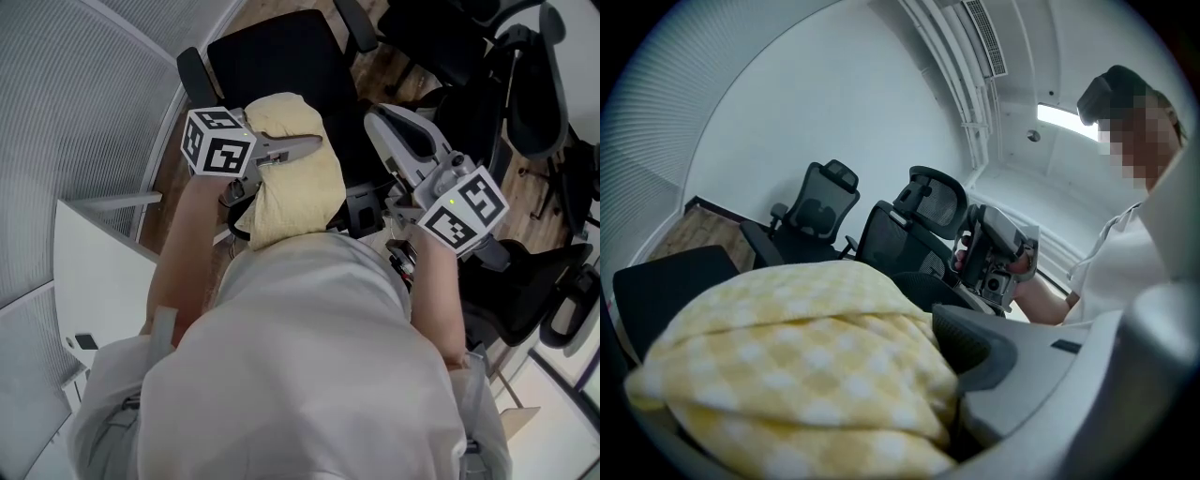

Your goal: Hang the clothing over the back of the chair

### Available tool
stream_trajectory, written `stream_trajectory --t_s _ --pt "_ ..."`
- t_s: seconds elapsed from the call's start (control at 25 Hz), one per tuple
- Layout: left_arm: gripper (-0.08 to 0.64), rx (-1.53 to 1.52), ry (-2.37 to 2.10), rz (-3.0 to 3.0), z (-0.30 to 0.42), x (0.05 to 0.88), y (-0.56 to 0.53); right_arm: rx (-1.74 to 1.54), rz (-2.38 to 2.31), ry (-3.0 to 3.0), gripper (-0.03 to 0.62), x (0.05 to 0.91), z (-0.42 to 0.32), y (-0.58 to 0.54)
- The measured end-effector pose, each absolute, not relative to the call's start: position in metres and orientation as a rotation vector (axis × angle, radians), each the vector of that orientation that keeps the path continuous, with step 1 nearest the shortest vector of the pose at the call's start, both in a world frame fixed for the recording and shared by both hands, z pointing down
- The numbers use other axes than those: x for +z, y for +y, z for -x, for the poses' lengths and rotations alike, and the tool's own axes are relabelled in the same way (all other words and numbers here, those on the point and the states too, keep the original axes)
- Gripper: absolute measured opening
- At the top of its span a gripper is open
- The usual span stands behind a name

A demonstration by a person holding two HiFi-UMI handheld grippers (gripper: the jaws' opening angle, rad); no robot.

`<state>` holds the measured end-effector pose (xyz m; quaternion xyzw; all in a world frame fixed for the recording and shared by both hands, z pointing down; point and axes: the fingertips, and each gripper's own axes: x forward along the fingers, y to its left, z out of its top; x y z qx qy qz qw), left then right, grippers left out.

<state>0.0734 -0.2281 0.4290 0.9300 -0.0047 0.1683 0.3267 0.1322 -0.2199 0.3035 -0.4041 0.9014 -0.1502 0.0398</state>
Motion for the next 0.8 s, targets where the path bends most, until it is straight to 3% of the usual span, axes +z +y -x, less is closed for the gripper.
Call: stream_trajectory --t_s 0.8 --pt "0.230 0.808 -0.058 -2.443 -0.059 0.437 -0.224 -0.733 0.801 3.278 0.206 0.376 -0.056 -0.247"
